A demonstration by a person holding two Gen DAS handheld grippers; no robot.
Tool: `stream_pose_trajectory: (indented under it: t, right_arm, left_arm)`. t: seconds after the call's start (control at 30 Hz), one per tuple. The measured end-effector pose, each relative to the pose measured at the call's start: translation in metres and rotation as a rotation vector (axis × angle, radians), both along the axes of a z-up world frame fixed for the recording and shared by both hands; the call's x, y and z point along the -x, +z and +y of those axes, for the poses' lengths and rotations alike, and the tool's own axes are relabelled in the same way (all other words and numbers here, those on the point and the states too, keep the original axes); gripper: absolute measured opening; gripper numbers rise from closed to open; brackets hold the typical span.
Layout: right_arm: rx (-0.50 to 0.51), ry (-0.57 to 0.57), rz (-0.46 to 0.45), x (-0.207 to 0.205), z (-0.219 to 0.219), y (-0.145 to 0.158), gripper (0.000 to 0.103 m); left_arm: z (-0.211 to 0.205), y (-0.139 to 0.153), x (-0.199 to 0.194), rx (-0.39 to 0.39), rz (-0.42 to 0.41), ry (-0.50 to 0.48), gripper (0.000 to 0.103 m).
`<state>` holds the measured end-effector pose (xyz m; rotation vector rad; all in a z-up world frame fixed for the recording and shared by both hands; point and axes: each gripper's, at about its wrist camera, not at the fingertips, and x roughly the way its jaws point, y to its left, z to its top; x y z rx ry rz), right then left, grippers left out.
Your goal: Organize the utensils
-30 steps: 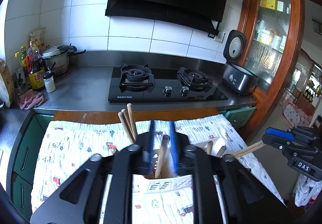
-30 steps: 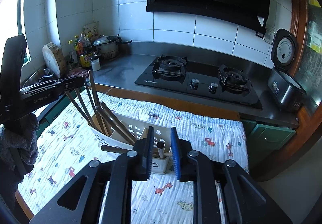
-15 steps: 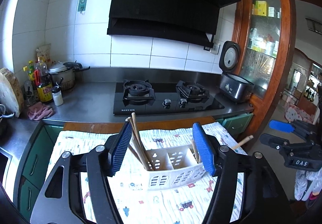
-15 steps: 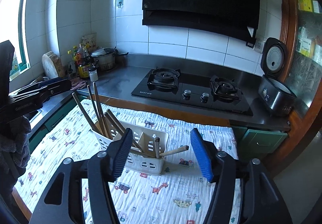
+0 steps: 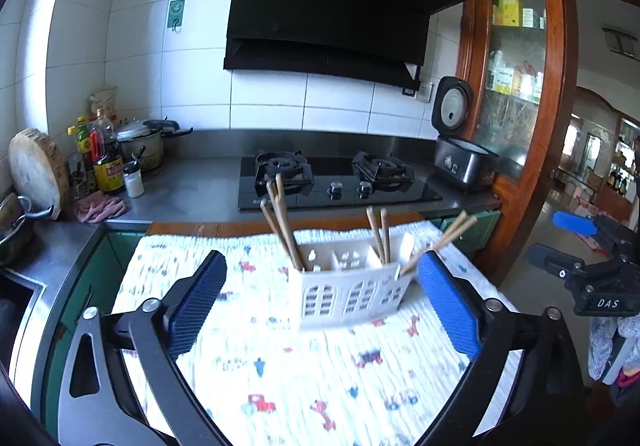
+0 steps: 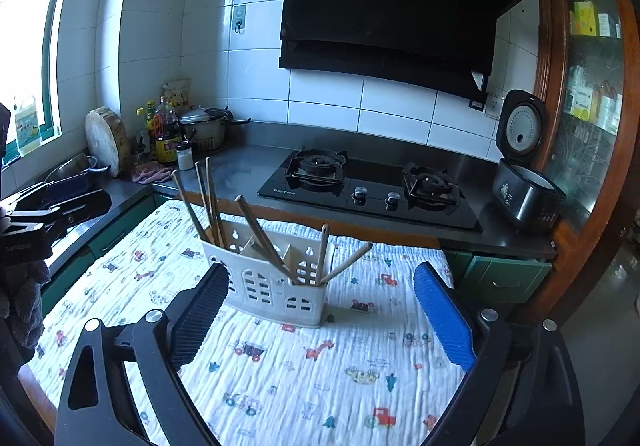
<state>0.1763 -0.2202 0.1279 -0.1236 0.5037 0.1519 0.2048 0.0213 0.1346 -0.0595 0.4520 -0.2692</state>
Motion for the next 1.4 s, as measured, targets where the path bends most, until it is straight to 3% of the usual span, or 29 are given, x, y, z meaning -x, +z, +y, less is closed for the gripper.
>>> stream_pose_trajectory:
  t: [0.43, 0.83, 1.4]
  right_arm:
    - [-0.008, -0.021, 0.008, 0.054, 0.018, -0.041, 0.096]
    - [-0.077, -0.027, 0.041, 0.091, 0.018, -0.071, 0.096]
    - [-0.099, -0.05, 0.069, 0.117, 0.02, -0.094, 0.096]
  left_arm:
    - [0.015, -0.034, 0.061, 0.013, 0.031, 0.025, 0.098]
    - [0.029, -0.067, 0.108, 0.035, 0.067, 0.069, 0.098]
    - [0.006, -0.085, 0.14, -0.04, 0.059, 0.032, 0.098]
